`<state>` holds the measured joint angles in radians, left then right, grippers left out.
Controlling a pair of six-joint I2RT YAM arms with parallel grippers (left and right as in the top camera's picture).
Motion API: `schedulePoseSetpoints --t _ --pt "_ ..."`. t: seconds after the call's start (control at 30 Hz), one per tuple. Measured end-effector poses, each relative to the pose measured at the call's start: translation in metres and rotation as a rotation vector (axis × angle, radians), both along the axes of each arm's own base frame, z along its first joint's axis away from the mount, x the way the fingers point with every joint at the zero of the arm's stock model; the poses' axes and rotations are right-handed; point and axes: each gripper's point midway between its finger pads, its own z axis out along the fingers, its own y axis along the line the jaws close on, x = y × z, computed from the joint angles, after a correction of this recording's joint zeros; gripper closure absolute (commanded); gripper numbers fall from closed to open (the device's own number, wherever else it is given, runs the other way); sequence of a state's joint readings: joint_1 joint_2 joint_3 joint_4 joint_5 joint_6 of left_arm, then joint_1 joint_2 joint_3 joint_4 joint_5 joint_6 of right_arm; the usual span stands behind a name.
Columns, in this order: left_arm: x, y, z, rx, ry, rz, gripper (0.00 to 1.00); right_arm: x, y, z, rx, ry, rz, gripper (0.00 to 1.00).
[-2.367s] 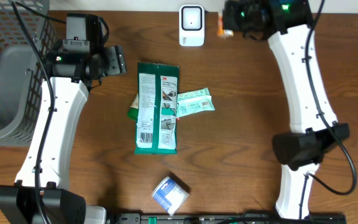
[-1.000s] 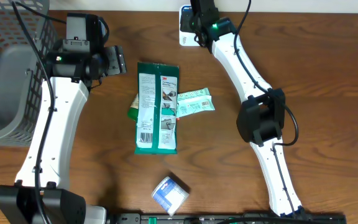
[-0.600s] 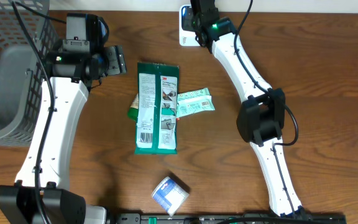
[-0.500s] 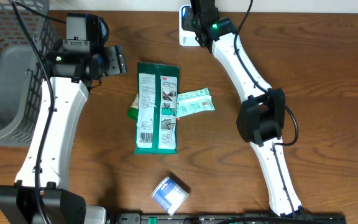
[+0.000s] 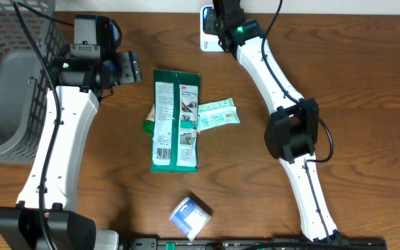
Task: Scan the item barcode
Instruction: 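Hold the orange tissue pack over the white scanner with the right gripper, then move the tissue pack to the right table edge and lower it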
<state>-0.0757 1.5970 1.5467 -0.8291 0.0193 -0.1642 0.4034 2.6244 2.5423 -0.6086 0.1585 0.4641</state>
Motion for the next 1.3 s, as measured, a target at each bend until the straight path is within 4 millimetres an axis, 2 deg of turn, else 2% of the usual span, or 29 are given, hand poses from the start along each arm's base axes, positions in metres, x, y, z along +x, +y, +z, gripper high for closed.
schedulePoseSetpoints --t 0.57,0.67,0.77,0.87,0.93,1.0,1.07,1.17,1.3 --pt "0.0 0.0 0.0 0.0 0.0 0.0 0.2 -0.006 -0.002 -0.001 -0.007 0.031 0.011 0.99" --pt "0.0 0.0 0.0 0.0 0.0 0.0 0.2 -0.017 -0.005 0.009 -0.001 0.066 0.033 0.99" --pt "0.0 0.0 0.0 0.0 0.0 0.0 0.2 -0.037 -0.013 0.043 0.018 0.1 0.063 0.99" --pt "0.0 0.0 0.0 0.0 0.0 0.0 0.2 -0.066 -0.033 0.094 0.035 0.125 0.076 0.99" --pt "0.0 0.0 0.0 0.0 0.0 0.0 0.2 -0.095 -0.056 0.129 0.038 0.154 0.069 0.99" --pt "0.0 0.0 0.0 0.0 0.0 0.0 0.2 -0.119 -0.081 0.156 0.029 0.172 0.052 0.99" --pt "0.0 0.0 0.0 0.0 0.0 0.0 0.2 -0.14 -0.108 0.172 0.018 0.204 0.029 0.99" --pt "0.0 0.0 0.0 0.0 0.001 0.0 0.2 -0.167 -0.15 0.173 -0.012 0.294 -0.02 0.99" --pt "0.0 0.0 0.0 0.0 0.0 0.0 0.2 -0.193 -0.202 0.145 -0.05 0.471 -0.096 0.99"
